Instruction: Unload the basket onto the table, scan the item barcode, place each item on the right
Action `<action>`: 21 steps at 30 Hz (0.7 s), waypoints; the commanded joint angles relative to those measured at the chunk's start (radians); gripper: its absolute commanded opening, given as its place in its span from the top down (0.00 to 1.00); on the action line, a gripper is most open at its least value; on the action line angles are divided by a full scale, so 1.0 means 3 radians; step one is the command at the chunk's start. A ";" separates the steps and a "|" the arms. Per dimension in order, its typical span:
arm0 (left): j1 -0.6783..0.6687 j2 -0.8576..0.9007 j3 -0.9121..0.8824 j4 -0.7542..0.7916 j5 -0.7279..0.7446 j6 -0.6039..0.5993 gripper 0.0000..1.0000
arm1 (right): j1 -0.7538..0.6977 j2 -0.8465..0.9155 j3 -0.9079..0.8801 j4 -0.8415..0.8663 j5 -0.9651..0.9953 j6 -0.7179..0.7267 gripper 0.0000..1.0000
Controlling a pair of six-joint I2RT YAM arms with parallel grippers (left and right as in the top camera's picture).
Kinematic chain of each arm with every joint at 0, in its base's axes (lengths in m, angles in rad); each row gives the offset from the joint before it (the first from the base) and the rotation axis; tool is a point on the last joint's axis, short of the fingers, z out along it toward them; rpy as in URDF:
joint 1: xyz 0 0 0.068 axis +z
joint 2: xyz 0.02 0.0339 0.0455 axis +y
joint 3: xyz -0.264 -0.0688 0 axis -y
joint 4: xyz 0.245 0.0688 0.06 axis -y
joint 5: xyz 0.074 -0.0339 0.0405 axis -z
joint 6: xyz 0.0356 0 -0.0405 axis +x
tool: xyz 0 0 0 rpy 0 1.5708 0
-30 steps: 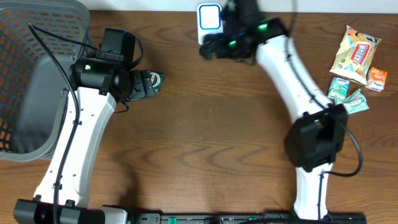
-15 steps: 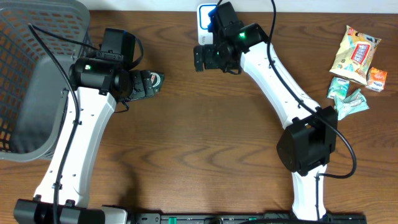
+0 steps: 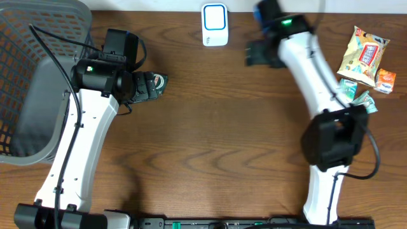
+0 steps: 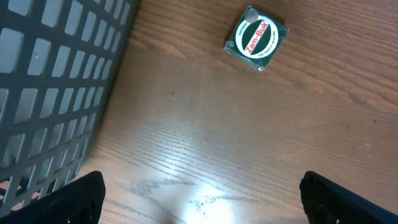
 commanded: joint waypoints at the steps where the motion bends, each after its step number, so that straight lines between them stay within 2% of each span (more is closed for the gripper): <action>1: 0.0006 -0.0005 0.0005 -0.0006 -0.0056 -0.0017 0.01 | -0.0268 0.0041 -0.0009 -0.0131 -0.0300 -0.0034 0.01; 3: 0.0006 -0.0005 0.0005 -0.0004 -0.0056 -0.0018 0.01 | -0.0375 0.0041 -0.0009 -0.0155 -0.0474 -0.0036 0.01; 10: 0.0006 -0.0005 0.0005 -0.0005 -0.0005 -0.0017 0.02 | -0.0595 0.0041 -0.0009 -0.0142 -0.0468 -0.0037 0.01; 21: 0.0005 0.0008 0.0005 0.0170 0.0239 0.0013 0.02 | -0.0619 0.0041 -0.0009 -0.0142 -0.0468 -0.0037 0.01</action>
